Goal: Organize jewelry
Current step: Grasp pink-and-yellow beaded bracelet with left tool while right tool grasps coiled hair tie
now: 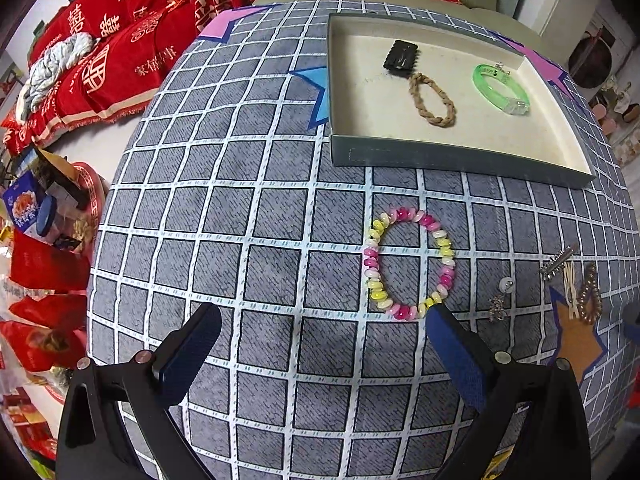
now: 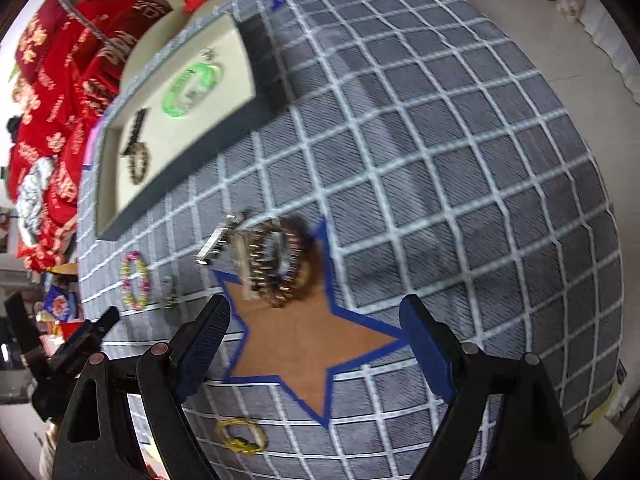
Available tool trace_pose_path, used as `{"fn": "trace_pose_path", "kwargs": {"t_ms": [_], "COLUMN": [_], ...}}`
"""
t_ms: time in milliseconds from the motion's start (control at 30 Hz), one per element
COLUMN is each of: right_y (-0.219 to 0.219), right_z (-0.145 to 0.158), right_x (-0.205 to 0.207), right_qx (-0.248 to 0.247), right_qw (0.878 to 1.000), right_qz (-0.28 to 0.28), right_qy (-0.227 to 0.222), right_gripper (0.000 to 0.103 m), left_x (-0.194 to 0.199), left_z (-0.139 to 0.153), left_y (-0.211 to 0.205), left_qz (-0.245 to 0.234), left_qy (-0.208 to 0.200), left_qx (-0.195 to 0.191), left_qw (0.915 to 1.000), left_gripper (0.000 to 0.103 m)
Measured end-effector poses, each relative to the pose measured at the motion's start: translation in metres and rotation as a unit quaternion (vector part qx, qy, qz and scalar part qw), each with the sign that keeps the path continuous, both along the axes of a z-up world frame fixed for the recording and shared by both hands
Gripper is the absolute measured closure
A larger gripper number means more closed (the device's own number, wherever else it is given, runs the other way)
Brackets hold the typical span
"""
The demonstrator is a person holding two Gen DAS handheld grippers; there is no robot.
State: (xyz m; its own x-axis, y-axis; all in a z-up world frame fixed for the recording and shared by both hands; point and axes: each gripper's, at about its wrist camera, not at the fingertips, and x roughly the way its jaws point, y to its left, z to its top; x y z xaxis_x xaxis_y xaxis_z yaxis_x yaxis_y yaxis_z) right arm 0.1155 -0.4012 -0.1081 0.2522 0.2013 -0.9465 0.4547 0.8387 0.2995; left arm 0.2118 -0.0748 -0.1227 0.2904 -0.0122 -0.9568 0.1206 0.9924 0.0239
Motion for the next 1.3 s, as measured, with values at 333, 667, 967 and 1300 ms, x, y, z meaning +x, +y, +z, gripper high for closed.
{"fn": "trace_pose_path", "kwargs": {"t_ms": [333,667,967,1300], "right_y": [0.001,0.026,0.064,0.084], "right_z": [-0.016,-0.025,-0.032,-0.030], "right_x": [0.007,0.027,0.044,0.042], "right_qx": [-0.029,-0.076,-0.149,-0.143], "right_qw": [0.999,0.996,0.984,0.985], "right_qz": [0.001,0.044,0.091,0.095], "right_qy": [0.018,0.030,0.042,0.033], "right_gripper": [0.015,0.037,0.053,0.091], "left_x": [0.023,0.033,0.027,0.025], "left_z": [-0.015,-0.027,-0.022,-0.014], "left_y": [-0.007,-0.017,-0.030,-0.037], "left_qz": [-0.020,-0.033,-0.076,-0.090], "left_qy": [0.010,0.014,0.008,0.020], "left_qx": [-0.002,0.002,-0.009,-0.044], "left_qw": [0.9998,0.9994,0.9971,0.9947], "left_gripper": [0.011,0.011,0.036,0.085]}}
